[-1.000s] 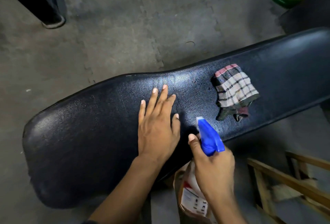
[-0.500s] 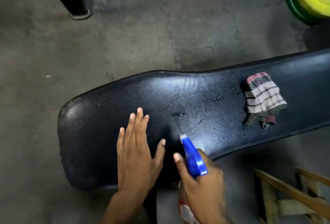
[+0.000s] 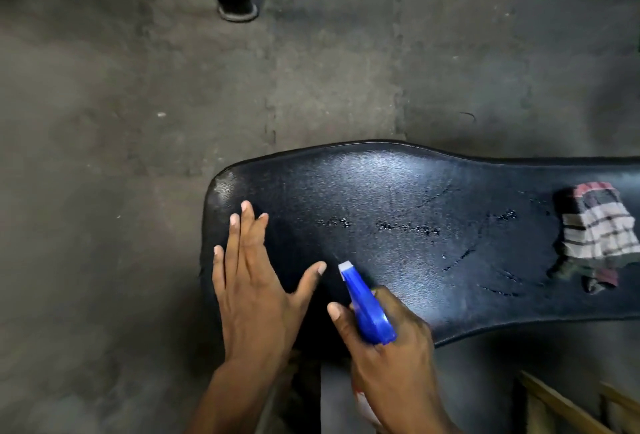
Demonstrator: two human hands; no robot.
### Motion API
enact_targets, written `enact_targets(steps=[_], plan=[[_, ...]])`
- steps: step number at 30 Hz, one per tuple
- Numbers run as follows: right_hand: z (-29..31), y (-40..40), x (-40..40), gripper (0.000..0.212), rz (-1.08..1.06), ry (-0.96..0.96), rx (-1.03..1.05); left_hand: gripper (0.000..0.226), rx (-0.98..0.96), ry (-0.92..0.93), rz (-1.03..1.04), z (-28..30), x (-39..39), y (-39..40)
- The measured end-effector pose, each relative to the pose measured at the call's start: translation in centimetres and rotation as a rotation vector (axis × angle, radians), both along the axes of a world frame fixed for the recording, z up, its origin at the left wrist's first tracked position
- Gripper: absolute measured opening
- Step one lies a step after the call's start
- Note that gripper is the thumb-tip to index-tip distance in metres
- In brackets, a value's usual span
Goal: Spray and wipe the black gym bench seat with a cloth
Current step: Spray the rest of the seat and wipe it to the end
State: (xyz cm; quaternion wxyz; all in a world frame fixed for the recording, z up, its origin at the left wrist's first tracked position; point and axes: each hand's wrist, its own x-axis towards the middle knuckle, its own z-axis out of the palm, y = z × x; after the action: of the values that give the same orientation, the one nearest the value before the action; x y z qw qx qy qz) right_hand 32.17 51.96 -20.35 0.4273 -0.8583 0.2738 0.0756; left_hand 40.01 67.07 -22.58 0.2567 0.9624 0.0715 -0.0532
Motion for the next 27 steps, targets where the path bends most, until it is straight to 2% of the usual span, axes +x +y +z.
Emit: enact_targets(steps=[5,8,14,17,27], plan=[[0.5,2.7,0.7,0.048,0.168,-0.007,0.042,0.107,-0.029,0.005,0.06,-0.1,-0.6,2.2],[0.9,4.2,1.0,0.047,0.211,-0.008,0.062,0.109,-0.054,0.014,0.069,-0.1,-0.8,3.1],[0.8,4.1,0.8,0.046,0.146,-0.025,0.086,0.098,-0.043,0.01,0.01,0.4,-0.9,2.8],[0.5,2.8,0.4,0.039,0.112,-0.033,0.092,0.093,-0.036,0.01,-0.044,1.0,-0.9,1.5],[2.3,-3.6,-0.7,0.023,-0.089,-0.153,0.071,0.078,-0.147,0.063,-0.262,3.0,-0.5,-6.8]])
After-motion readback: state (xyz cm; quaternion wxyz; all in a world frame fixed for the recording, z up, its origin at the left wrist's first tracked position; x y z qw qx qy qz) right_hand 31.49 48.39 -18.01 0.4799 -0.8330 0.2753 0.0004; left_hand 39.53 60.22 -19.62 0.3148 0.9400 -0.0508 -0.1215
